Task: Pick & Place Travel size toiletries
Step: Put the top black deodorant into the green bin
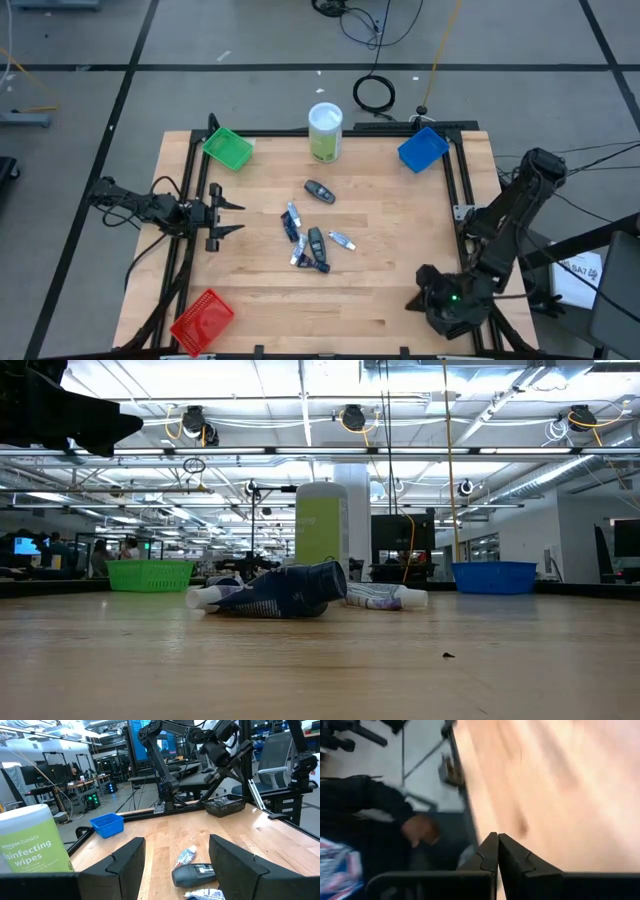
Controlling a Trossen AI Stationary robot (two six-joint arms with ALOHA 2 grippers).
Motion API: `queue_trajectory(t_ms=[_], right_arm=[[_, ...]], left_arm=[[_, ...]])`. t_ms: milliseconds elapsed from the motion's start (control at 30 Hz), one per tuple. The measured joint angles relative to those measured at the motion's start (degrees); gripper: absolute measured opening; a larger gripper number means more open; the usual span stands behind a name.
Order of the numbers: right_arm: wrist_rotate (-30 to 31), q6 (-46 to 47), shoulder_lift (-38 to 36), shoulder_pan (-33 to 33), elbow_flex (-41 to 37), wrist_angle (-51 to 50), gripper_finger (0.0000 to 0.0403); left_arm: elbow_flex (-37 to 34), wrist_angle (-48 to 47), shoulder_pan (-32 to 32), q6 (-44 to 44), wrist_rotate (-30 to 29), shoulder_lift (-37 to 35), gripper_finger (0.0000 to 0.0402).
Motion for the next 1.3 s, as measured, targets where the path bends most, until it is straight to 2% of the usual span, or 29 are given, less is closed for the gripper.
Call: queue_trajectory(t_ms=[100,200,333,600,733,1067,1300], right_arm=[[3.89,-9.76,-0.04,-2.59,-0.58,0.53,0.0],[5.32,-17.68,-0.02,-6.36,-3.49,3.19,0.0],[4.54,-28.61,-0.02,-12.76,-10.28,14.65,0.0],[-13.26,-46.89,0.02,-30.03,-30.5,58.84,0.0],[-20.79,-53.42,-0.1,-38.14,-37.19,73.42,0.0],[-38.17,-61.59,-8.51,-56.83,-44.08,76.09,0.0],[-43.02,-65.91,-17.98,-65.12,-46.29,70.92,0.0]], left_arm=[[0.0,-0.01,-0.02,0.06,0.0,-0.01,0.0216],[0.0,-0.01,-0.01,0.0,0.0,-0.02,0.0216],[-0.02,-0.02,0.0,0.05,0.0,-0.01,0.0216],[0.0,0.0,-0.02,0.06,0.0,0.0,0.0216],[0.0,-0.02,-0.01,0.07,0.0,-0.02,0.0216],[-0.01,0.0,-0.01,0.07,0.0,-0.02,0.0216],[0.0,0.0,0.0,0.06,0.0,-0.02,0.0216]])
